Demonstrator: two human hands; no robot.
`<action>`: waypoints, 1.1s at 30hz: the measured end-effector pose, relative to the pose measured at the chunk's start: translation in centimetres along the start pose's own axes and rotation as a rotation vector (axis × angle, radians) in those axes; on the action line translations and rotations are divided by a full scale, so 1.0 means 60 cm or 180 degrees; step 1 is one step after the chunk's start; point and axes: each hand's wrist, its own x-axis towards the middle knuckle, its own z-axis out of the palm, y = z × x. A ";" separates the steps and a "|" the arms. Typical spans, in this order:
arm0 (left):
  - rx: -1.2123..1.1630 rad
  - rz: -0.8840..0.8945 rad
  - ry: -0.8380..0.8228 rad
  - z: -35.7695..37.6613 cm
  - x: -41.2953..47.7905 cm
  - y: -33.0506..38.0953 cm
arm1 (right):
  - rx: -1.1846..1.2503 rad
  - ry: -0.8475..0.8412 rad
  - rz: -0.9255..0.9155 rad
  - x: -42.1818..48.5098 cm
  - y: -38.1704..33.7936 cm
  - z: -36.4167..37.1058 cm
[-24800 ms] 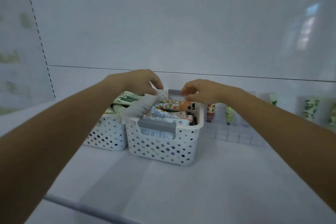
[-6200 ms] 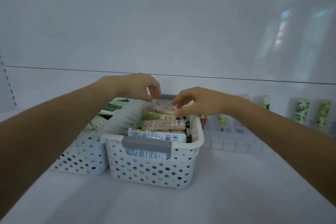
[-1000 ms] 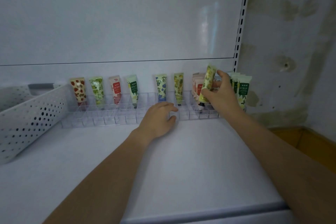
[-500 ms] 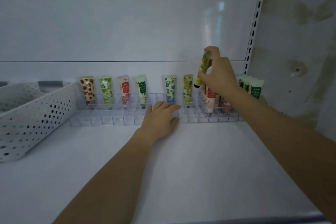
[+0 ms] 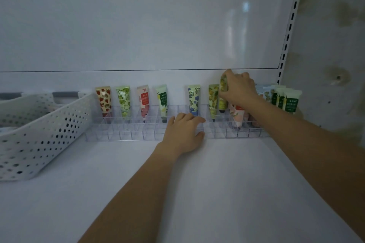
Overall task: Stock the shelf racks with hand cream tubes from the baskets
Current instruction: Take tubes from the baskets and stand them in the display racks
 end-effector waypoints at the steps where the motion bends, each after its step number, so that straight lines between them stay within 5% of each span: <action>1: 0.0006 0.0006 0.0002 0.000 0.000 0.000 | -0.0177 -0.0096 -0.0022 0.000 0.002 0.001; 10: -0.0528 -0.0203 0.0255 -0.017 0.002 0.016 | -0.0017 0.0608 -0.0405 -0.019 -0.010 -0.008; 18: -0.0146 -0.0432 0.0683 -0.212 0.017 -0.075 | 0.0693 0.0857 -0.1128 -0.021 -0.148 -0.029; 26: 0.0577 -0.0992 0.0205 -0.380 -0.105 -0.351 | 0.1687 -0.0161 -0.2044 -0.008 -0.410 -0.014; 33: 0.0525 -0.0881 -0.0322 -0.399 -0.140 -0.526 | 0.1528 -0.1321 -0.2087 0.018 -0.570 0.027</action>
